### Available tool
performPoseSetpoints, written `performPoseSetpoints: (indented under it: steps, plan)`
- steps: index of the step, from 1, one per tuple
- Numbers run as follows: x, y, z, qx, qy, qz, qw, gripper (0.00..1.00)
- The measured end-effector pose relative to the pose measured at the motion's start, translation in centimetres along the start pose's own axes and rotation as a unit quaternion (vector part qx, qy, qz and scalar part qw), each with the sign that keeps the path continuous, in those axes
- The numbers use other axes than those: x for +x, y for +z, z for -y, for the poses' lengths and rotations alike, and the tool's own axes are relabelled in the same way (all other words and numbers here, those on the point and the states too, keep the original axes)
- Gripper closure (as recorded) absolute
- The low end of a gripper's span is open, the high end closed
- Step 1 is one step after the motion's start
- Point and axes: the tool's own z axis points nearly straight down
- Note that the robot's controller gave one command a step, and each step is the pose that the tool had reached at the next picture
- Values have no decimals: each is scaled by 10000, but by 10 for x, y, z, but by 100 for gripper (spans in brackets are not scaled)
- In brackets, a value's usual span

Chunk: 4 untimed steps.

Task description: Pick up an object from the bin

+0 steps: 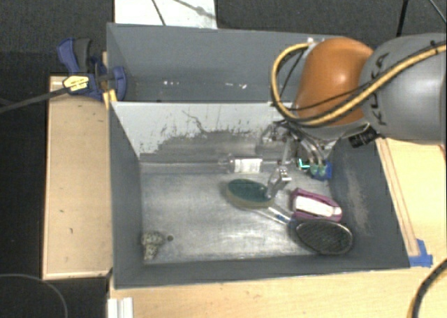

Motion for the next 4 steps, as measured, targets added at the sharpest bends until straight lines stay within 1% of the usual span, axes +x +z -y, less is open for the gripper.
performPoseSetpoints:
  steps: [1, 2, 3, 4]
  plan:
    - [27, 79, -19, -38, 486, -63, 9988, 0]
    - [64, 79, -21, 1, -30, 103, 9999, 0]
    - [62, 77, -21, -5, -17, 123, 9999, 100]
    - [55, -51, -42, -4, -26, 73, 10000, 100]
